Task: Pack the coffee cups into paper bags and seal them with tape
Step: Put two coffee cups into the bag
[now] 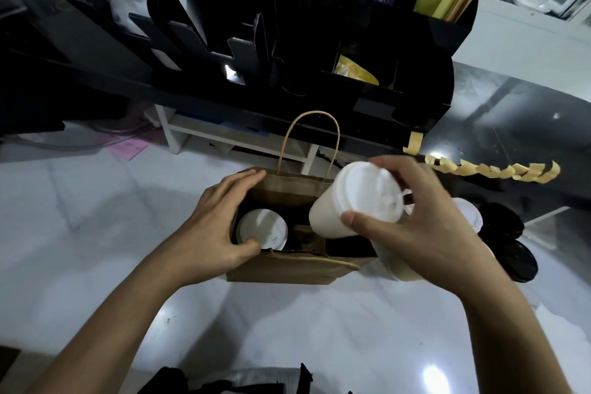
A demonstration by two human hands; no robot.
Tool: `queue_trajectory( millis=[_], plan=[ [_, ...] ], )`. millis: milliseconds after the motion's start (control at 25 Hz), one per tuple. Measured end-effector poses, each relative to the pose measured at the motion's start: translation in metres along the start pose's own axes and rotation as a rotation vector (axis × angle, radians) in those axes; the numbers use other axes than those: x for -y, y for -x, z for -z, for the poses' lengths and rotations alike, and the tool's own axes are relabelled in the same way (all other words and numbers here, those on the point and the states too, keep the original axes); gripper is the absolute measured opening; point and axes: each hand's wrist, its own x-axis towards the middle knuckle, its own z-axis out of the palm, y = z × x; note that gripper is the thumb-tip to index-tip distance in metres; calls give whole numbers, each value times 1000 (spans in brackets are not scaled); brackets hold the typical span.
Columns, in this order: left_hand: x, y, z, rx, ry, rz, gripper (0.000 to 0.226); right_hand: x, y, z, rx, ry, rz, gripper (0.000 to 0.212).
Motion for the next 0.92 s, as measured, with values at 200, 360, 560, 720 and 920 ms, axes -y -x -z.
queue_trajectory(
  millis=[200,360,560,720,920],
  plan=[
    [1,1,-1,0,-8,-6,97,0,-15,-19,243,232,62,78],
    [1,1,-1,3,-10,-12,97,1,-27,-33,334,375,85,86],
    [0,1,-1,3,-4,-20,95,8,-37,-38,392,450,126,87],
    [1,1,0,10,-16,-23,98,13,-43,-40,383,441,153,85],
    [0,1,0,13,-26,-32,99,10,-42,-47,415,442,132,83]
  ],
)
